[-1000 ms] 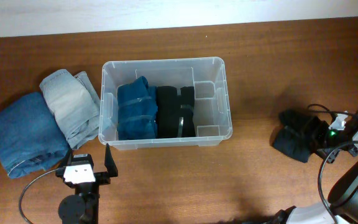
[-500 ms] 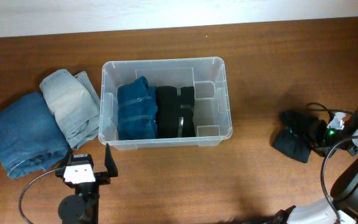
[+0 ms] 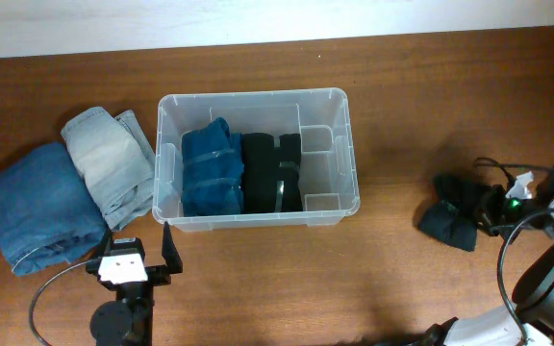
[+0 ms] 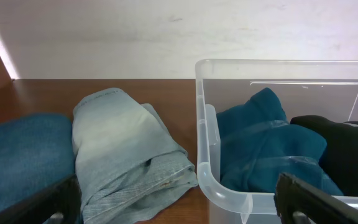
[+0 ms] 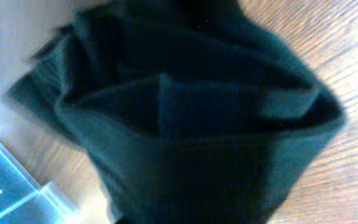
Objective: Pack container
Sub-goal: 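Lower the right gripper onto the remaining black sock and grasp it, then lift the black sock and carry it left into the bin, then press the black sock down into the bin beside the black items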
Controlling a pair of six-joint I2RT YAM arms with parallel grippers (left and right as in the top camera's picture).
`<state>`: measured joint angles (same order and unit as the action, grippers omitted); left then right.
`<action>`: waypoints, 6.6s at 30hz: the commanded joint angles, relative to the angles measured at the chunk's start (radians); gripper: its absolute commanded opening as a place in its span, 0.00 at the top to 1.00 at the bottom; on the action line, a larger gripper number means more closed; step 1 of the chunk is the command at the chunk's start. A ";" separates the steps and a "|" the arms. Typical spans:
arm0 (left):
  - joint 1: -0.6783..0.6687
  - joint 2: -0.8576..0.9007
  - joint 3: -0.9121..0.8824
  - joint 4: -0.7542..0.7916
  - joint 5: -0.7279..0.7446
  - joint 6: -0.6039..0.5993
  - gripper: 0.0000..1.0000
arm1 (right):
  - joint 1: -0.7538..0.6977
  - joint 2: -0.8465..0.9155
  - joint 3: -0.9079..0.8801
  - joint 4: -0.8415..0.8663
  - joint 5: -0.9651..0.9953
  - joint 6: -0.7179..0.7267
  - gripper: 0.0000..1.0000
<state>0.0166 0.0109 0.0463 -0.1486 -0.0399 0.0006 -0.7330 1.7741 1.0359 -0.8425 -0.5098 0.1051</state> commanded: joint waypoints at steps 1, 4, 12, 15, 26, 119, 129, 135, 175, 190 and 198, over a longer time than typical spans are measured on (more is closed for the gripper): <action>0.006 -0.005 -0.006 0.003 0.011 0.016 0.01 | 0.011 -0.047 0.120 -0.060 -0.063 -0.002 0.86; 0.006 -0.005 -0.006 0.003 0.011 0.016 0.01 | 0.045 -0.109 0.262 -0.181 -0.093 -0.048 0.86; 0.006 -0.005 -0.006 0.003 0.011 0.016 0.01 | 0.293 -0.216 0.586 -0.401 -0.118 -0.169 0.87; 0.006 -0.005 -0.006 0.003 0.011 0.016 0.01 | 0.436 -0.237 0.640 -0.392 -0.116 -0.168 0.87; 0.006 -0.005 -0.006 0.003 0.011 0.015 0.01 | 0.900 -0.148 0.652 -0.259 0.085 -0.029 0.87; 0.006 -0.005 -0.006 0.003 0.011 0.015 0.01 | 1.119 0.128 0.655 -0.241 0.500 0.208 0.21; 0.006 -0.005 -0.006 0.003 0.011 0.016 0.01 | 1.139 0.098 0.725 -0.289 0.500 0.160 0.40; 0.006 -0.005 -0.006 0.003 0.011 0.016 0.01 | 1.175 0.099 0.725 -0.283 0.531 0.156 0.82; 0.006 -0.005 -0.006 0.003 0.011 0.015 0.01 | 1.186 0.418 0.723 -0.175 0.626 0.156 0.96; 0.006 -0.005 -0.006 0.003 0.011 0.016 0.01 | 1.187 0.198 0.732 -0.382 0.542 0.135 0.94; 0.006 -0.005 -0.006 0.003 0.011 0.016 0.01 | 1.207 0.215 0.595 -0.267 0.451 0.135 0.96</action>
<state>0.0166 0.0109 0.0463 -0.1482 -0.0399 0.0006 0.4538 1.9686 1.6882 -1.1381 -0.0040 0.2451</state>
